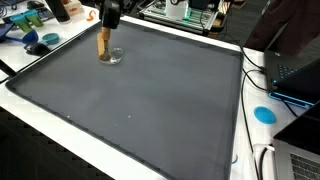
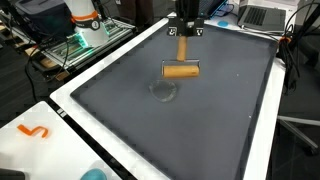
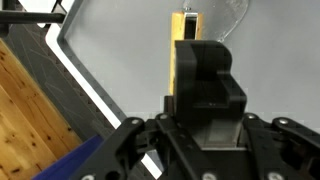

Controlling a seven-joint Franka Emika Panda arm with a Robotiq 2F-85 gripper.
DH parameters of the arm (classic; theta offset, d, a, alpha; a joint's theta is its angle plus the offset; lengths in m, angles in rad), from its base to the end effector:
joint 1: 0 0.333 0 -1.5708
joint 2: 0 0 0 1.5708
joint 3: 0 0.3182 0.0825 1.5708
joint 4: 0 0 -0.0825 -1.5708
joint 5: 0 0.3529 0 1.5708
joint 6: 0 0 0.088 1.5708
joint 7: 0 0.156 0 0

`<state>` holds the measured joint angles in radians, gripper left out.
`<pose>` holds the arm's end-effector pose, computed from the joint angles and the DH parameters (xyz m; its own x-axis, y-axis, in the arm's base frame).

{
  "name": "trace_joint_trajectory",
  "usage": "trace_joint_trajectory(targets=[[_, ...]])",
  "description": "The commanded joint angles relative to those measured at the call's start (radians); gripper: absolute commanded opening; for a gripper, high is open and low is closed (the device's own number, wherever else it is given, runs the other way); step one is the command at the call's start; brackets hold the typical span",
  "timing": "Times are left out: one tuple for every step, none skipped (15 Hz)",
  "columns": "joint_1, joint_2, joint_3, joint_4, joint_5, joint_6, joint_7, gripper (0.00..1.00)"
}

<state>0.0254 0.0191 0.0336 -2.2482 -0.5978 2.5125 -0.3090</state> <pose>0.5375 0.0201 0.3592 0.6870 0.7267 -0.0021 0.6488 -0.6121 0.4520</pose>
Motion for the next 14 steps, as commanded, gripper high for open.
trace_joint_trajectory(targets=[[0.02,-0.004,0.011,-0.008,-0.089,-0.063,0.109,0.24],[0.024,0.0,0.014,-0.007,-0.102,-0.073,0.131,0.24],[0.028,0.003,0.017,-0.007,-0.101,-0.085,0.141,0.24],[0.03,0.006,0.02,-0.007,-0.101,-0.092,0.151,0.24],[0.033,0.008,0.022,-0.006,-0.104,-0.099,0.165,0.24],[0.035,0.011,0.024,-0.006,-0.105,-0.108,0.175,0.24],[0.038,0.012,0.024,-0.005,-0.109,-0.114,0.19,0.24],[0.04,0.013,0.026,-0.005,-0.106,-0.121,0.192,0.24],[0.042,0.016,0.026,-0.004,-0.105,-0.125,0.197,0.24],[0.044,0.02,0.027,-0.003,-0.103,-0.13,0.199,0.24],[0.046,0.023,0.028,-0.002,-0.102,-0.135,0.204,0.24],[0.047,0.026,0.028,0.0,-0.101,-0.142,0.206,0.24],[0.048,0.028,0.029,0.0,-0.1,-0.146,0.206,0.24],[0.049,0.031,0.03,0.001,-0.097,-0.149,0.204,0.24]])
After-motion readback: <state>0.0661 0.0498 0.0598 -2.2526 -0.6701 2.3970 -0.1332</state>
